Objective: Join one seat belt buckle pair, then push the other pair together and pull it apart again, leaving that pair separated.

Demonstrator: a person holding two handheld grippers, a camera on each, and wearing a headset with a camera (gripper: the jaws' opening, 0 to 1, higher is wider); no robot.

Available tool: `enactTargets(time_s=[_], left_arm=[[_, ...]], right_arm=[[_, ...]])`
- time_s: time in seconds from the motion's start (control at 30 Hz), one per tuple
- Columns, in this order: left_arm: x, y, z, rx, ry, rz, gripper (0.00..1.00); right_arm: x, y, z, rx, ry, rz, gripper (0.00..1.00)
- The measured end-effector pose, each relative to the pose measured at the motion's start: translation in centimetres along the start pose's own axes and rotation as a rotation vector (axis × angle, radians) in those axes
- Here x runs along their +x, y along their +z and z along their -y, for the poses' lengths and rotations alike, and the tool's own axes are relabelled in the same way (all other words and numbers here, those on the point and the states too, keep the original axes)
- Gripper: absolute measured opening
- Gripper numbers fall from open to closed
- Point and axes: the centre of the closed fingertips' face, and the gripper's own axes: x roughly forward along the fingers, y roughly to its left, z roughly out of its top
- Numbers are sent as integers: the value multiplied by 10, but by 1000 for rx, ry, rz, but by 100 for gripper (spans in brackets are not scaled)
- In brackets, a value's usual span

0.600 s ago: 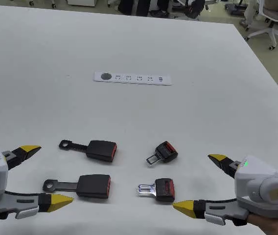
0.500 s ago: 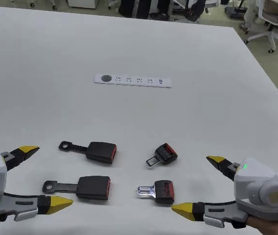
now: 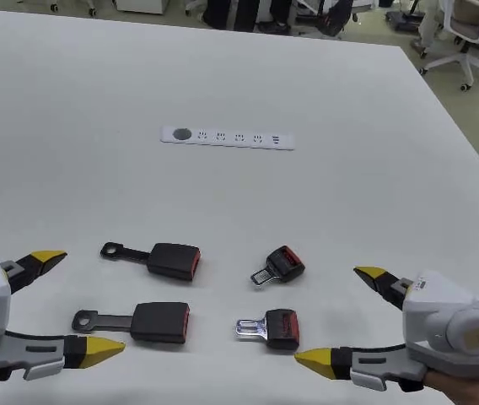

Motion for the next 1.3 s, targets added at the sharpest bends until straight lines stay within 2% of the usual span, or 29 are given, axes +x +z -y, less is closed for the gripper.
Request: enactTargets(time_s=[0.3, 0.7, 0.9, 1.3], left_arm=[[1, 3, 5, 1, -2, 0, 100], [1, 1, 3, 3, -10, 1, 100], [2, 4, 7, 5, -15, 0, 100], [2, 1, 4, 10, -22, 1, 99]], right_arm=[[-1, 0, 0, -2, 2, 0, 99], [-1, 1, 0, -7, 5, 2, 99], [-1, -1, 1, -9, 4, 1, 99], [-1, 0, 2, -17, 4, 2, 99]])
